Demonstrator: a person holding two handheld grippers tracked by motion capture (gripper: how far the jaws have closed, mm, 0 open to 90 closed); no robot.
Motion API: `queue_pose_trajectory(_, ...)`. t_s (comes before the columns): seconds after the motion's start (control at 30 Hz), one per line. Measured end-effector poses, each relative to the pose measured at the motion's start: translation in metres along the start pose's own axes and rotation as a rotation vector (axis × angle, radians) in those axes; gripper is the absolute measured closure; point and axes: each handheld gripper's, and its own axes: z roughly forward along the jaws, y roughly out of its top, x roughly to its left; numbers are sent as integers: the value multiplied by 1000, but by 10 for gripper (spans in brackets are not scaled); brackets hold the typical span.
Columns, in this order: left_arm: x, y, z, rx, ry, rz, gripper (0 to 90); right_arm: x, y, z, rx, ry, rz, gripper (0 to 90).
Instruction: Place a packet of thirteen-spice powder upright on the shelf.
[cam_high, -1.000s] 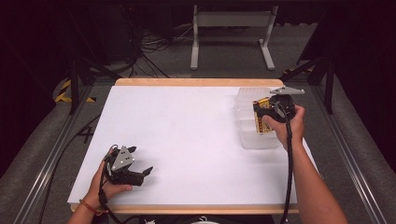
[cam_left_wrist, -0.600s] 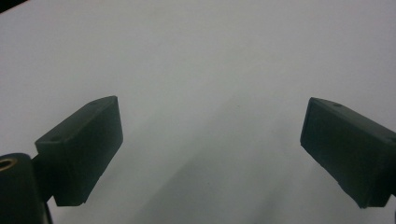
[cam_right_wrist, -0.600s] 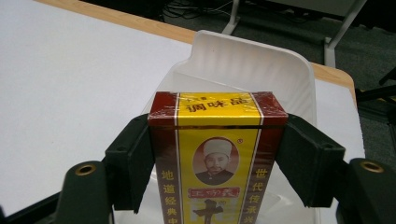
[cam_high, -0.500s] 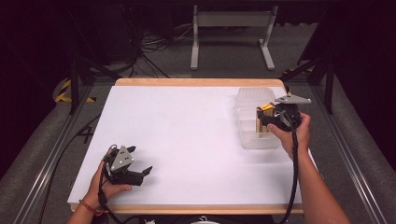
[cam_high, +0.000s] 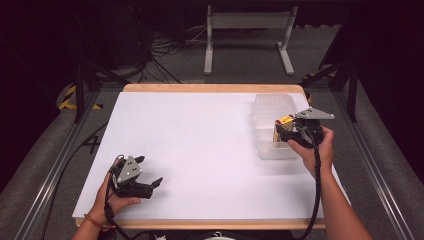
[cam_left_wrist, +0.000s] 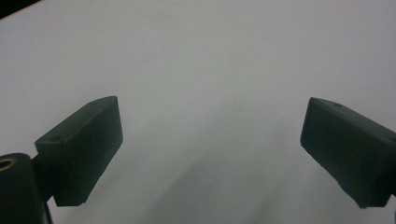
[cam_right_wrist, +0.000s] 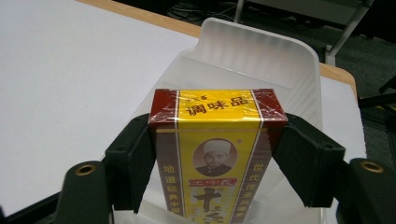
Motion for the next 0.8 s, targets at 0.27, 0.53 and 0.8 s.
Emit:
queue_pose_trajectory(0.27,2,1,-4,-26,4,-13,62,1,-10,-2,-7,0,-12,321)
queue_pose_trajectory(0.53,2,1,-5,-33,3,-9,62,-2,-17,-5,-29,3,-4,319)
queue_pose_trajectory(0.8,2,1,-6,-34,3,-10,62,-7,-24,-9,-34,1,1,308)
